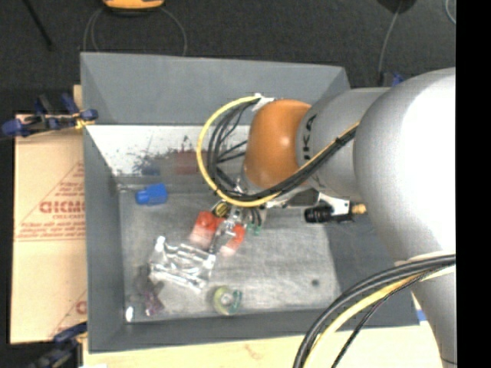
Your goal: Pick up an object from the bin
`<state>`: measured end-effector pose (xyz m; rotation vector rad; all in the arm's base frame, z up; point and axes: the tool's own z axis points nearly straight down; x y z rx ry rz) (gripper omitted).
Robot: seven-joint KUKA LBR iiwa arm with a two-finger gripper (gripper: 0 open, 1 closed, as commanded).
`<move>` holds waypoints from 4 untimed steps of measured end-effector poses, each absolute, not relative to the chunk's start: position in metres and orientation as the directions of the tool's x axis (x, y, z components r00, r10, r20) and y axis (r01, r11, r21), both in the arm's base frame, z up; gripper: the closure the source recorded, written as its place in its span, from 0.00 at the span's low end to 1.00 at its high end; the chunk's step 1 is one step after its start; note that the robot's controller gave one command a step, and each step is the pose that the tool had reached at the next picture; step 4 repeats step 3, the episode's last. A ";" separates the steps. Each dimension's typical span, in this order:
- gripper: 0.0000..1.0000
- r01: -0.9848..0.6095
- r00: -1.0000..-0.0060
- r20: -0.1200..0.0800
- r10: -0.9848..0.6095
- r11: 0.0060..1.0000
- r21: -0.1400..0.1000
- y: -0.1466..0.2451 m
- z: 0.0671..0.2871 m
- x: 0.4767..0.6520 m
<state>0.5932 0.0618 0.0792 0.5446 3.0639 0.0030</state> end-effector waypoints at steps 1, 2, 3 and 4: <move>0.00 0.464 -0.886 -0.018 0.464 0.886 0.009 0.081 0.078 0.610; 1.00 0.464 -0.885 -0.026 0.464 0.886 0.015 0.081 0.082 0.613; 1.00 0.460 -0.888 -0.009 0.460 0.888 0.007 0.080 0.162 0.616; 1.00 0.460 -0.888 -0.009 0.460 0.888 0.007 0.080 0.162 0.616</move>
Offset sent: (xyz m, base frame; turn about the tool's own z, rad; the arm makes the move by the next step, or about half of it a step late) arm 0.0105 0.0211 -0.0092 0.1315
